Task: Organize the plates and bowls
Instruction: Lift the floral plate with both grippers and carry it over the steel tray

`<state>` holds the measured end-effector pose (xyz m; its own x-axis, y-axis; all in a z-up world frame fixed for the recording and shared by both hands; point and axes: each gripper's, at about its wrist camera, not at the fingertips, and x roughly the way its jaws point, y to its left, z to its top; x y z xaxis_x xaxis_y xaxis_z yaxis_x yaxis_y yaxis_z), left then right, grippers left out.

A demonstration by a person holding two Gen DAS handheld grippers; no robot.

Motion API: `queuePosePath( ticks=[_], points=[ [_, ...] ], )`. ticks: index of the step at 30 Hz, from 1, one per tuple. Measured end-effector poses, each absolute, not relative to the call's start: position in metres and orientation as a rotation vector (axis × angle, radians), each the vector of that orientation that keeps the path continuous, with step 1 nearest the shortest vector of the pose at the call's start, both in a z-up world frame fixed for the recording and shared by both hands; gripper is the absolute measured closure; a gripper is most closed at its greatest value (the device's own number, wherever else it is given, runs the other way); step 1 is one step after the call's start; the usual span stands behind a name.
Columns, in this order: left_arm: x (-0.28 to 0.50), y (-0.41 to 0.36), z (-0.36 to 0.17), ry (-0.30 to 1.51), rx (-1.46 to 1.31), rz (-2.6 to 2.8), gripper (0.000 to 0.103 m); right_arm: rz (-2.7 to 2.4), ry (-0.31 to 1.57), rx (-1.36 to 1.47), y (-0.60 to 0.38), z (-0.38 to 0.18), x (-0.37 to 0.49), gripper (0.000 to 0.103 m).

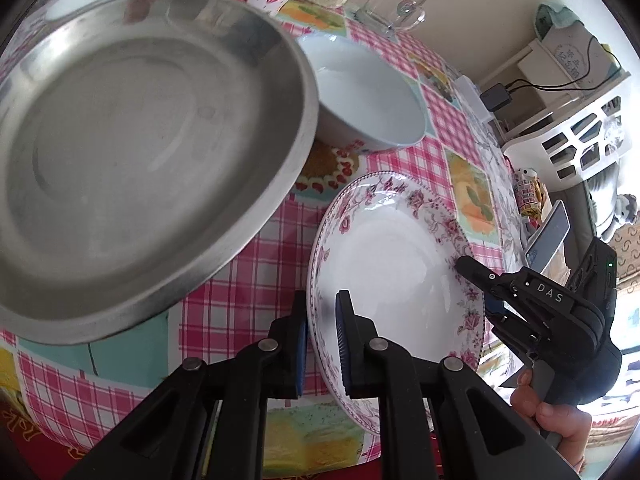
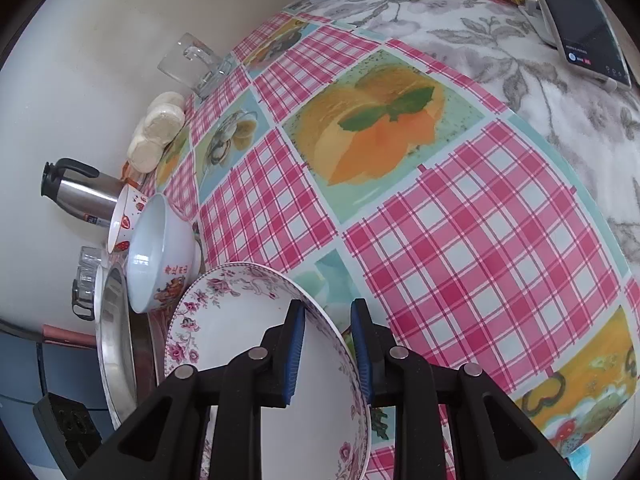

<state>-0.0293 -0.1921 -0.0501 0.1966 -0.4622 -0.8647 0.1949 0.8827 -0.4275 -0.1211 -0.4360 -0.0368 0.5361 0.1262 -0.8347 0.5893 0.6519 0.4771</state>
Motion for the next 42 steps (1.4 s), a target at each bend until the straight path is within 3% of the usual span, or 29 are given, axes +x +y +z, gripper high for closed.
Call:
queuePosePath(
  ticks=[20,29,42],
  points=[
    [-0.029,-0.192,-0.017,1.175,-0.244,-0.563,0.090,-0.212,0.810,0.974,-0.453,-0.010,-0.145,0.077],
    [-0.024,-0.180,0.008,1.114,-0.277,-0.597,0.090,-0.167,0.694,0.932,-0.444,0.025,-0.145,0.077],
    [-0.003,-0.136,0.022,1.081,-0.357,-0.539,0.090,-0.114,0.673,0.828,-0.399,0.048,-0.114,0.077]
  ],
)
